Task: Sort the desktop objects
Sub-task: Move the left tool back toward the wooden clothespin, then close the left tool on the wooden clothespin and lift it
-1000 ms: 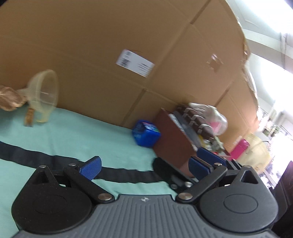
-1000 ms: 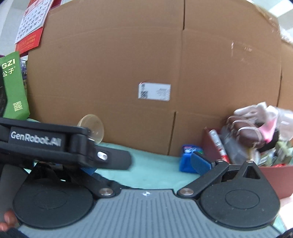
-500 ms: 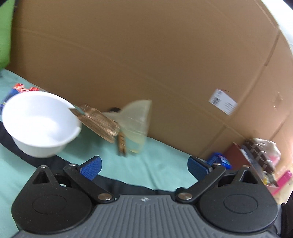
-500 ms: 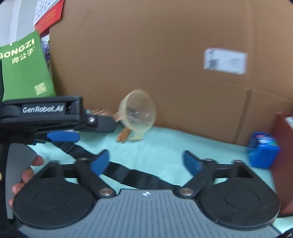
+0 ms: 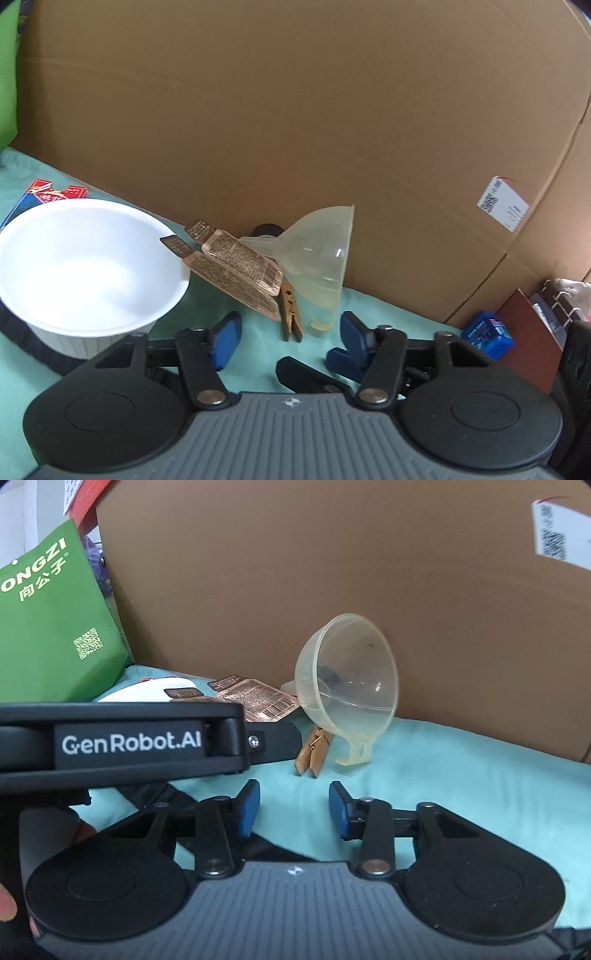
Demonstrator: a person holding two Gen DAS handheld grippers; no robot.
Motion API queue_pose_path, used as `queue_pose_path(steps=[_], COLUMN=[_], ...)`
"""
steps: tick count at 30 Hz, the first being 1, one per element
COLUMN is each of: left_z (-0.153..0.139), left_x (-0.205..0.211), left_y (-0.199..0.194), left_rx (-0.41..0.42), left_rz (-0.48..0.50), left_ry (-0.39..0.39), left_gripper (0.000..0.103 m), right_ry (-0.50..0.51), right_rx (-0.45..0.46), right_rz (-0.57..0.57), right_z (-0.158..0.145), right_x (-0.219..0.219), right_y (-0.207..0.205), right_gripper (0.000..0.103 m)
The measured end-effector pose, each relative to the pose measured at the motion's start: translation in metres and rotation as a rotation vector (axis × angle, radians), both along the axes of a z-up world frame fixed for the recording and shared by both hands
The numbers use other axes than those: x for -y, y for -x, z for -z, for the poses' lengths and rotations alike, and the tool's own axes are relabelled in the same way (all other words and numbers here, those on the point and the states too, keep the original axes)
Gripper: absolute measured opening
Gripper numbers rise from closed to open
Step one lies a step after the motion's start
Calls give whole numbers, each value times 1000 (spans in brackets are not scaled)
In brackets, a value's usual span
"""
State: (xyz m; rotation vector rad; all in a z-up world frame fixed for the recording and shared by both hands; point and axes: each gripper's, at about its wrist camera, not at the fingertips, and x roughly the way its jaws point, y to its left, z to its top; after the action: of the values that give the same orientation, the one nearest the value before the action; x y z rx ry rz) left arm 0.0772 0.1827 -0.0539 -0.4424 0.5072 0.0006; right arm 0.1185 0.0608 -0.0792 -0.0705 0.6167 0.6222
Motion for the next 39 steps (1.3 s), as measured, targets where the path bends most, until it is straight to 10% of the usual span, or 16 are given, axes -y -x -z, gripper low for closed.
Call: queue_pose_path(steps=[11, 18, 39], left_z=[3, 3, 9], left_x=[-1, -1, 52], left_y=[-34, -31, -5], left_rx=[-58, -73, -138], left_rz=[41, 78, 150], left_ry=[-19, -13, -17], left_gripper=[48, 32, 26], right_ry=[8, 115, 137], right_rx=[-21, 32, 67], right_rz=[28, 36, 70], right_z=[-1, -1, -8], right_x=[-19, -19, 35], right_y=[-32, -22, 64], right_gripper=[36, 9, 9])
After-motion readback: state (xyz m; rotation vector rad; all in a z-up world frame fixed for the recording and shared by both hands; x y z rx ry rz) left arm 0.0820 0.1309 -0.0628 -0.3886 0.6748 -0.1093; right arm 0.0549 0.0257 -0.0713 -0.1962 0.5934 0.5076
